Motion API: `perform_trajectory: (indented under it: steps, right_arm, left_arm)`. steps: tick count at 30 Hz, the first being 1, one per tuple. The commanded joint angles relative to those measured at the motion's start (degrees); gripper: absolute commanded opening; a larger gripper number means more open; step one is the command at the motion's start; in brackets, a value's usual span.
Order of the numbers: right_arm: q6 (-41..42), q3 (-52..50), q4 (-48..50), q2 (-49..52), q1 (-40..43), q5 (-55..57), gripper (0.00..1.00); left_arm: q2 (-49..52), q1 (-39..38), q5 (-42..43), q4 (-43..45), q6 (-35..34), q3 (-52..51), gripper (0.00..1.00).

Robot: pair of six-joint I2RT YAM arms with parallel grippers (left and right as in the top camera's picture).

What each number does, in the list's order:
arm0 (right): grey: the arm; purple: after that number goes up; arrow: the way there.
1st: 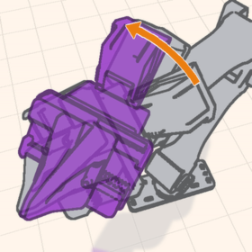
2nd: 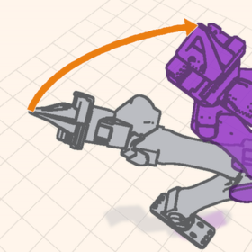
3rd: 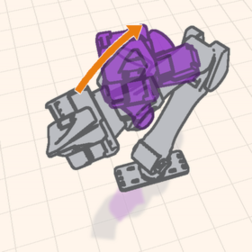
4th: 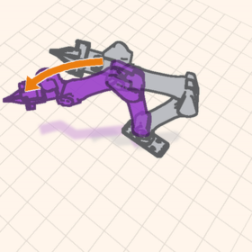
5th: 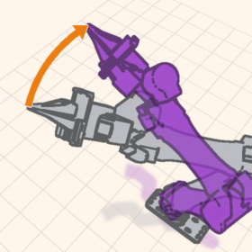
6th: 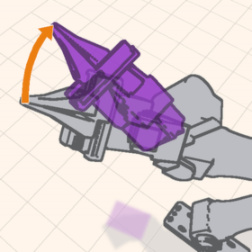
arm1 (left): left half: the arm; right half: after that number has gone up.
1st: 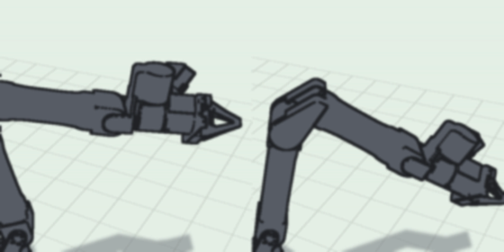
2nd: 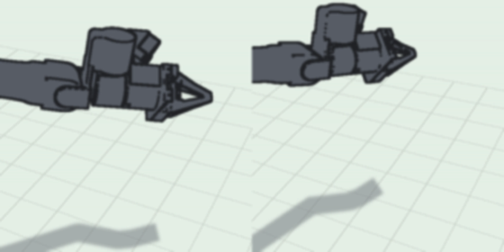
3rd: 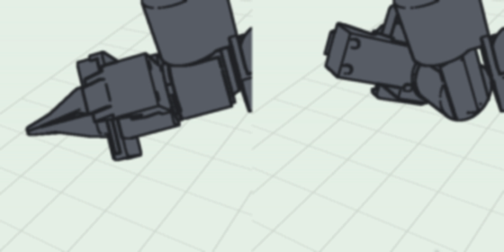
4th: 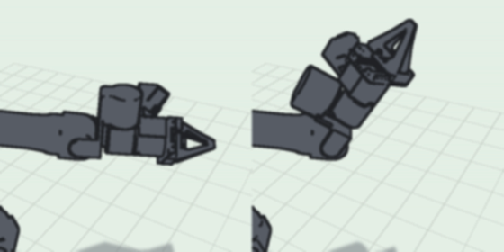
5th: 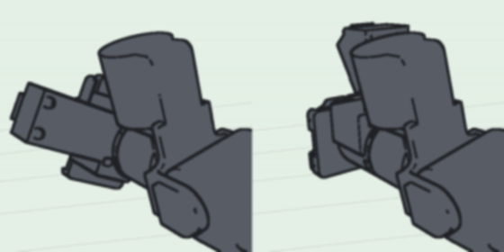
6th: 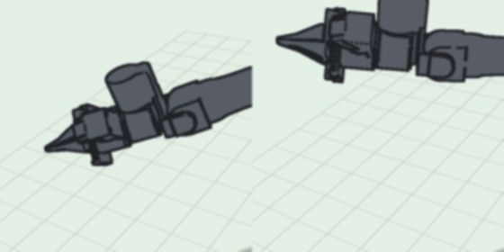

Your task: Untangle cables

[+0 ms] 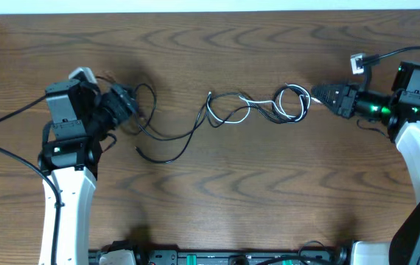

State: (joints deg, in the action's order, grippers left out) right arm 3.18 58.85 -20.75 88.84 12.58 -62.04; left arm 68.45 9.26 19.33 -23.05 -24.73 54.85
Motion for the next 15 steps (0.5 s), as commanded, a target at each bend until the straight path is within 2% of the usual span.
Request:
perform_trajectory:
  steps: [1,3,4,5,8,10,12,13,15]
  right_arm:
    - [0.6,0.4,-5.7,-0.8,-0.1,17.4,0.36]
    - [0.5,0.4,-10.2,-0.8,-0.8,29.0,0.41]
    - [-0.2,0.4,-11.8,-0.8,-1.0,31.1,0.43]
    - [-1.1,0.6,-13.0,-0.9,-1.0,31.8,0.45]
    - [-1.1,3.6,-18.4,-0.9,-1.1,37.6,0.49]
    - [-1.1,9.9,-26.0,-0.9,-1.1,40.6,0.56]
    - [-1.1,13.2,-29.8,-0.9,-1.1,40.7,0.57]
    - [-1.1,15.7,-32.5,-0.9,-1.1,40.8,0.59]
    - [-1.2,16.6,-33.3,-0.9,-1.1,40.7,0.61]
  left_arm:
    - [0.5,-2.5,6.1,-2.3,4.5,0.4,0.87]
    - [0.5,-7.9,7.2,-2.2,10.8,0.4,0.88]
    - [0.5,-11.2,6.9,-2.2,13.3,0.4,0.88]
    - [1.3,-15.8,5.2,-2.2,14.0,0.6,0.88]
    - [4.6,-22.4,-1.6,-4.8,13.9,3.5,0.89]
    - [10.6,-28.3,-7.7,-10.5,10.9,10.8,0.89]
    - [15.7,-31.4,-7.9,-12.9,4.5,15.9,0.89]
    - [19.9,-34.0,-4.1,-11.6,1.5,18.1,0.89]
    - [23.7,-36.3,4.8,-6.9,0.0,18.1,0.89]
